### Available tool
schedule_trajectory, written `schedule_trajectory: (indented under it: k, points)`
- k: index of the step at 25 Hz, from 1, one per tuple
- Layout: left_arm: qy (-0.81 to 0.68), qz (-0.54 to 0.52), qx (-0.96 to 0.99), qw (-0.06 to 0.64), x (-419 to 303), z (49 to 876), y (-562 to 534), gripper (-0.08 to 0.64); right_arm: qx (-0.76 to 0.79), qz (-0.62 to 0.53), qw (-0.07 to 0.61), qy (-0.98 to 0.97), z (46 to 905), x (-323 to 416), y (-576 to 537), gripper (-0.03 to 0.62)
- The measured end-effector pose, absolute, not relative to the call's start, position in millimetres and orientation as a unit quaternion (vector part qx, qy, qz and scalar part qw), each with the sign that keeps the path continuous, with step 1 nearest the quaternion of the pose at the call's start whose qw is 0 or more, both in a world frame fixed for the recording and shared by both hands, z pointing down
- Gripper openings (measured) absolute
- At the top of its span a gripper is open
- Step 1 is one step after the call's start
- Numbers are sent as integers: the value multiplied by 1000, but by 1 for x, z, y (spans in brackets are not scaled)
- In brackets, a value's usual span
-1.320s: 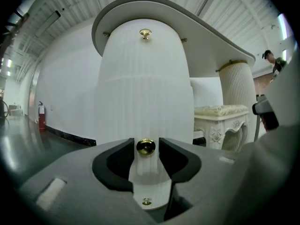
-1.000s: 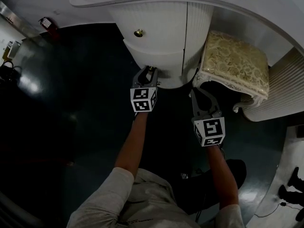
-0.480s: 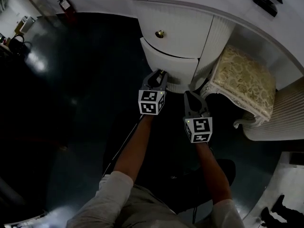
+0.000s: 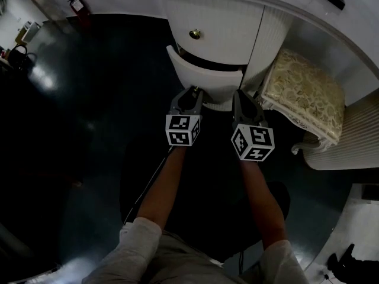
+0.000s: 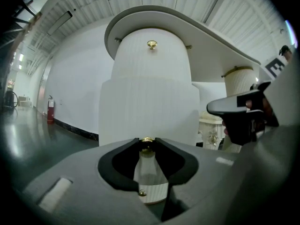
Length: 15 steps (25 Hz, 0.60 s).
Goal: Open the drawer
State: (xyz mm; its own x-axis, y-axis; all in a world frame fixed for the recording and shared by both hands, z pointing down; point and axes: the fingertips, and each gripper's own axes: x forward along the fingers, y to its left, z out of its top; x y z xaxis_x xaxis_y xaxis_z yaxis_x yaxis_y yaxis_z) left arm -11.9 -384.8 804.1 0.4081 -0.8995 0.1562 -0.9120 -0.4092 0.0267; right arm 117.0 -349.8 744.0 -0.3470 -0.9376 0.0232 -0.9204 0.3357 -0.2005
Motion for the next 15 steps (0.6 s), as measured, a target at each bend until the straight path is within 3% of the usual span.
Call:
schedule_trajectory:
  k: [15]
  points:
    - [-522,85,847,64,-18,806,-365,107,-595,-90,62,796,732,138,-355,15]
